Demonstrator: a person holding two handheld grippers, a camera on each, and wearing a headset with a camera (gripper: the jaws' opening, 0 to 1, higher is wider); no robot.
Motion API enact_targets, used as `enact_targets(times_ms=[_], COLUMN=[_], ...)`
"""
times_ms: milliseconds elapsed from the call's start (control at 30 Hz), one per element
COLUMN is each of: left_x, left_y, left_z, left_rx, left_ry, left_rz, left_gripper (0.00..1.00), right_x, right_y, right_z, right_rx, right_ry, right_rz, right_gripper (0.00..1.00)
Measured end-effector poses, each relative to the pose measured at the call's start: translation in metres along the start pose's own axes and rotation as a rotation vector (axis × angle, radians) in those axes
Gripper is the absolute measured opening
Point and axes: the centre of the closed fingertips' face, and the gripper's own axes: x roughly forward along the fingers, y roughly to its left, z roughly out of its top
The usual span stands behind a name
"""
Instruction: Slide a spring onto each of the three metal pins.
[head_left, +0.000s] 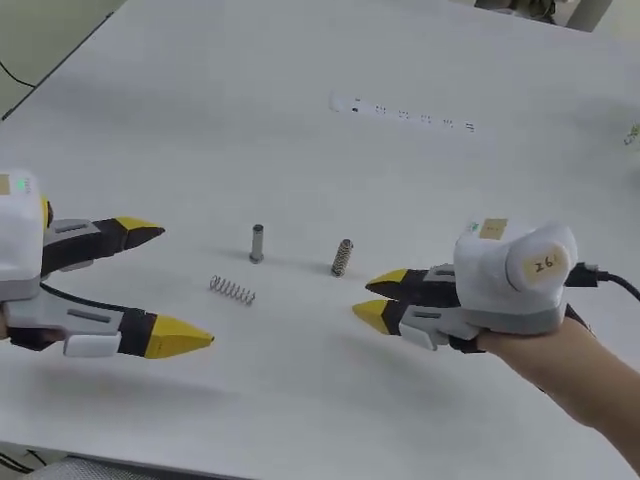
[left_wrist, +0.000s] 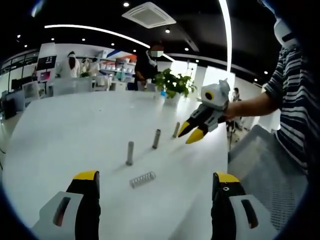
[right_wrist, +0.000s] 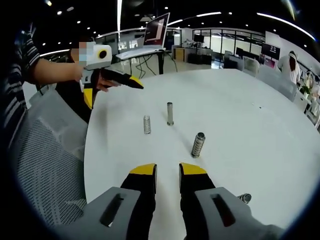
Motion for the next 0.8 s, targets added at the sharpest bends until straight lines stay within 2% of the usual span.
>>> enact_targets(times_ms=[433, 567, 800], left_x=[-0.005, -0.005, -0.005], left_y=[0.0, 0.0, 0.0], left_z=[-0.003, -0.004, -0.004], left_rx=[-0.006, -0.006, -0.007], left_ry=[0.009, 0.009, 0.011], left_rz=[0.011, 0.013, 0.014], left_gripper=[0.9, 0.9, 0.9], right_x=[0.044, 0.055, 0.07], right_y=[0.032, 0.038, 0.041], right_z=[0.037, 0.042, 0.047], right_rx=[-0.056, -0.068, -0.08], right_ry=[-0.03, -0.032, -0.022], right_rz=[0.089, 0.108, 0.107], right_gripper=[0.15, 0.15, 0.14])
